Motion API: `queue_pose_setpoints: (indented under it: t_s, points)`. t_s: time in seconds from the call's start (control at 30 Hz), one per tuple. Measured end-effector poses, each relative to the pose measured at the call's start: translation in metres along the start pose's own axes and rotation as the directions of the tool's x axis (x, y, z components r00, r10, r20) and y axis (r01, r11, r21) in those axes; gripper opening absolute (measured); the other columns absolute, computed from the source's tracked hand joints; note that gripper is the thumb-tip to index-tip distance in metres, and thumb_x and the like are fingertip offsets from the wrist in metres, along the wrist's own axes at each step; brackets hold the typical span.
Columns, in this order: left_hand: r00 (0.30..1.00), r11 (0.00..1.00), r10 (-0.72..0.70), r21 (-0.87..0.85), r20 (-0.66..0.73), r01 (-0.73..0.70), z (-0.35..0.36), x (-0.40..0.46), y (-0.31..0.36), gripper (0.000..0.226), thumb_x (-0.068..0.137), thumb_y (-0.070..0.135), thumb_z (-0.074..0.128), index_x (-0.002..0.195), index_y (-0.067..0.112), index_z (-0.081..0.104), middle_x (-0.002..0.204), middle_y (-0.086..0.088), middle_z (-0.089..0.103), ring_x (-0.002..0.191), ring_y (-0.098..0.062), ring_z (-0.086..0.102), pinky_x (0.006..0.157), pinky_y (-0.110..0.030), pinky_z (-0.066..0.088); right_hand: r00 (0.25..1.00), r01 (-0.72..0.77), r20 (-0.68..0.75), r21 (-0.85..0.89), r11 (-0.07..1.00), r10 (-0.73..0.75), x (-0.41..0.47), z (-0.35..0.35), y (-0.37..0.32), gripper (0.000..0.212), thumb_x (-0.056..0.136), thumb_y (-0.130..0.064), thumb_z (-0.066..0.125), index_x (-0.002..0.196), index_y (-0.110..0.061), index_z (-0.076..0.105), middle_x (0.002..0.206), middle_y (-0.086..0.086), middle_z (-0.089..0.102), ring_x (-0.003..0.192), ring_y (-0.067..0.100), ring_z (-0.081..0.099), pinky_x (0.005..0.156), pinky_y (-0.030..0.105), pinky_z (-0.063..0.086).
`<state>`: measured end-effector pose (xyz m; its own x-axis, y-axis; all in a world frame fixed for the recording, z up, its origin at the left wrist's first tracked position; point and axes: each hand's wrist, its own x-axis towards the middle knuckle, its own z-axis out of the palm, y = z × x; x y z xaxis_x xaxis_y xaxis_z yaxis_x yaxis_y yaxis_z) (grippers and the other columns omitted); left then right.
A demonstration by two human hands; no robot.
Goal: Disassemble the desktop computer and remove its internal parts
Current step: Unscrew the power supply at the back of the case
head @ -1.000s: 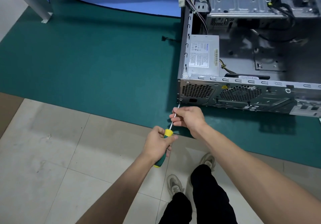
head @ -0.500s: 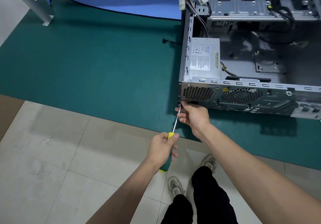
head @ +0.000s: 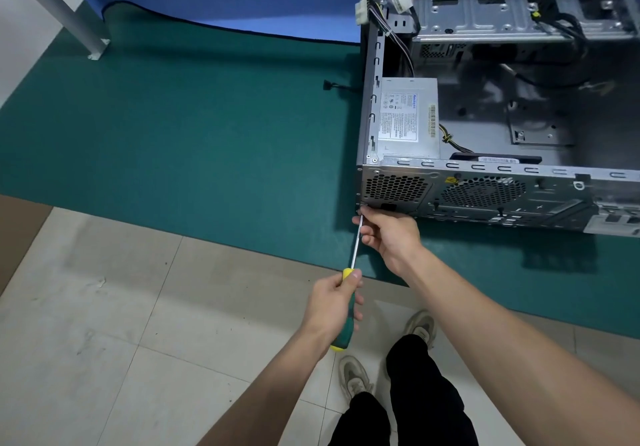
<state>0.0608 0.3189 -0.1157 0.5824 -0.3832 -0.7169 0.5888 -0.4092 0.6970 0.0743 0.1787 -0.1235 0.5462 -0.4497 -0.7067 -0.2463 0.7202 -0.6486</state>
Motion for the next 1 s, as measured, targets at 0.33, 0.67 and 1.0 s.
queue_pose_setpoints:
  t_s: [0.33, 0.67, 1.0]
  points:
    - [1.000, 0.999, 0.011, -0.029, -0.019, -0.012, 0.003, -0.003, 0.001, 0.024, 0.093, 0.026, 0.057, 0.082, 0.005, 0.059, 0.067, -0.007, 0.058, 0.044, -0.013, 0.050, 0.043, -0.024, 0.045, 1.000, -0.008, -0.011, 0.003, 1.000, 0.008, 0.000, 0.002, -0.001, 0.007, 0.088, -0.006, 0.064, 0.083, -0.001, 0.063, 0.074, 0.015, 0.064, 0.037, 0.004, 0.048, 0.039, 0.014, 0.042]
    - [0.999, 0.994, 0.020, -0.104, -0.026, -0.023, 0.011, -0.005, 0.004, 0.019, 0.090, 0.019, 0.063, 0.085, 0.004, 0.051, 0.062, -0.010, 0.057, 0.040, -0.016, 0.049, 0.039, -0.024, 0.044, 1.000, -0.004, -0.001, 0.010, 1.000, 0.004, -0.001, 0.000, -0.002, 0.008, 0.088, -0.006, 0.064, 0.081, -0.002, 0.063, 0.072, 0.013, 0.064, 0.037, 0.004, 0.047, 0.040, 0.014, 0.043]
    - [0.998, 0.997, 0.027, -0.074, -0.051, -0.031, 0.010, -0.003, 0.003, 0.027, 0.083, 0.014, 0.070, 0.092, 0.006, 0.046, 0.061, -0.007, 0.055, 0.039, -0.014, 0.046, 0.038, -0.024, 0.041, 0.999, -0.033, 0.022, 0.061, 0.998, 0.031, 0.001, -0.002, 0.000, 0.006, 0.087, -0.005, 0.065, 0.082, -0.002, 0.064, 0.073, 0.014, 0.065, 0.038, 0.004, 0.050, 0.041, 0.014, 0.044]
